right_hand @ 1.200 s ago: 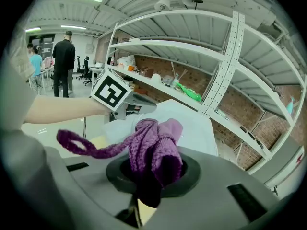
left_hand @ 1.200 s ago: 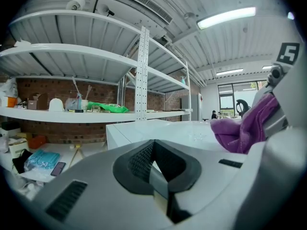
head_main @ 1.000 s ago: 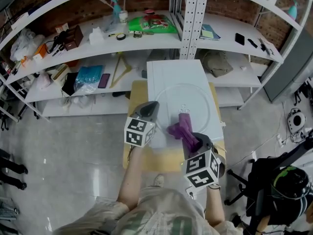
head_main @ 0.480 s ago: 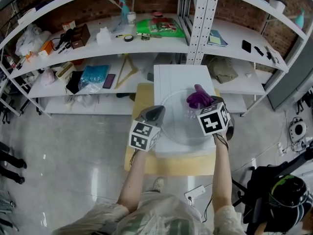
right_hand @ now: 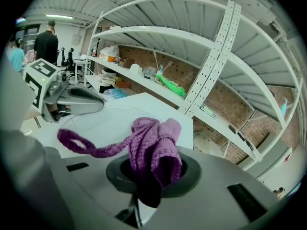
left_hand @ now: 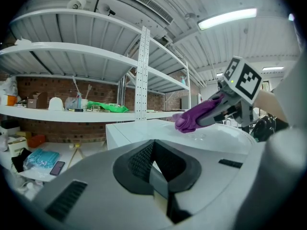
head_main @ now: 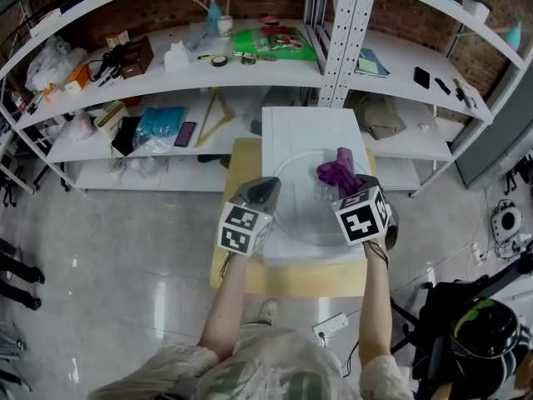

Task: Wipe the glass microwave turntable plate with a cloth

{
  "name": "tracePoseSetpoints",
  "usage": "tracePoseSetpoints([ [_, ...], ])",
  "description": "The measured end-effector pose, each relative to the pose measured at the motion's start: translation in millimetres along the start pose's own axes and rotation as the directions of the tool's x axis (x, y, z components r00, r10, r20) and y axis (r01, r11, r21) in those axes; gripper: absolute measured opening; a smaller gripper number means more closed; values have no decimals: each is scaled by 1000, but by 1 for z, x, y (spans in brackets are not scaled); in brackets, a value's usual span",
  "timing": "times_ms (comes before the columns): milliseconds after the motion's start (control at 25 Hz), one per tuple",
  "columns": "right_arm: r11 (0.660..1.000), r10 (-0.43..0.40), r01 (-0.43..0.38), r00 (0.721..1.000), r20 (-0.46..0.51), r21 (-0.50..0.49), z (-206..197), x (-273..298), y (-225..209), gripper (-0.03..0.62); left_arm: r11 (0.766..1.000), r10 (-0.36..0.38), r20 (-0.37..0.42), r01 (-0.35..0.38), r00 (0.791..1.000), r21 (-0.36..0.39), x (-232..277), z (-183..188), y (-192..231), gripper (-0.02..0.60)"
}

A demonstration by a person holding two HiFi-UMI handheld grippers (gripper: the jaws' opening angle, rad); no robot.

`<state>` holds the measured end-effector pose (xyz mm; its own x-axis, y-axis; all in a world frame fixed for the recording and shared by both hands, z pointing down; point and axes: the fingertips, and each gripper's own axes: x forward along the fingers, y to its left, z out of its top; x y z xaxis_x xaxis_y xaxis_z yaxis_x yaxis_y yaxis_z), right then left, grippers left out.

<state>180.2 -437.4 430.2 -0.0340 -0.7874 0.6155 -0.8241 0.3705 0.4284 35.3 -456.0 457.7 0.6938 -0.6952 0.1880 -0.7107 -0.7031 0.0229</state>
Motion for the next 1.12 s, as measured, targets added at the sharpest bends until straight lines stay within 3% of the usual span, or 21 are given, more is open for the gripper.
tracePoseSetpoints([
  [440,996,82,-82,997,0,-30,-29,-57,52,51,1000,3,-2,-3,1000,4,-1,-1,1,2],
  [1120,993,118,-118,992,48,-20,-52,-117,101,51,1000,10,-5,-10,1000,13,-1,-2,3,2],
])
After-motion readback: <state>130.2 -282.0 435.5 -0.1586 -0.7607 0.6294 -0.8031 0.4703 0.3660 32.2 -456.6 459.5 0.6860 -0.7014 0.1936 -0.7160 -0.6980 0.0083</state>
